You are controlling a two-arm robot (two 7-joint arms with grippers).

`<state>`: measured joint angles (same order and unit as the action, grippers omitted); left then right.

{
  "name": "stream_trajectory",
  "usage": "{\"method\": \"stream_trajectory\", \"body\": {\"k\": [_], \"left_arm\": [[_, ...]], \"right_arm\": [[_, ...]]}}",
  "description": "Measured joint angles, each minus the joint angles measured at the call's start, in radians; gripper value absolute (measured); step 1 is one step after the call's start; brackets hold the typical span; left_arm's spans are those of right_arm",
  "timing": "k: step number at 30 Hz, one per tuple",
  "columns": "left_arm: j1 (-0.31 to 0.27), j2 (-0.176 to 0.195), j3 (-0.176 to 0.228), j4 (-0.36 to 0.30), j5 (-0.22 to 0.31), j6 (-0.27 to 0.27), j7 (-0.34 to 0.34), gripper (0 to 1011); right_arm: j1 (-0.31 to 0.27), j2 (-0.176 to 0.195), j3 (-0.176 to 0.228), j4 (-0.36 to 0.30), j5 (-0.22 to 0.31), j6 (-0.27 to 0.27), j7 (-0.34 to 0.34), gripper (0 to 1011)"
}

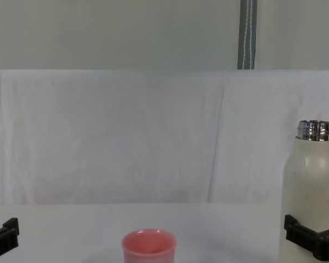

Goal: Grasp the thermos with one hand and pour water into the cup lid.

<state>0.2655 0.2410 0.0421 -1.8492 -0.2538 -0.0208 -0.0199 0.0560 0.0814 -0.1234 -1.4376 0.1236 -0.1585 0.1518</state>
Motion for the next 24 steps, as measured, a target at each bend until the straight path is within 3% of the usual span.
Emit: {"method": "stream_trajectory", "body": {"k": [24], "left_arm": [[0.0, 0.0, 0.0, 0.0, 0.0, 0.0, 0.0, 1001]], "right_arm": [[0.079, 0.006, -0.012, 0.068, 0.01, 0.001, 0.025, 1001]]}}
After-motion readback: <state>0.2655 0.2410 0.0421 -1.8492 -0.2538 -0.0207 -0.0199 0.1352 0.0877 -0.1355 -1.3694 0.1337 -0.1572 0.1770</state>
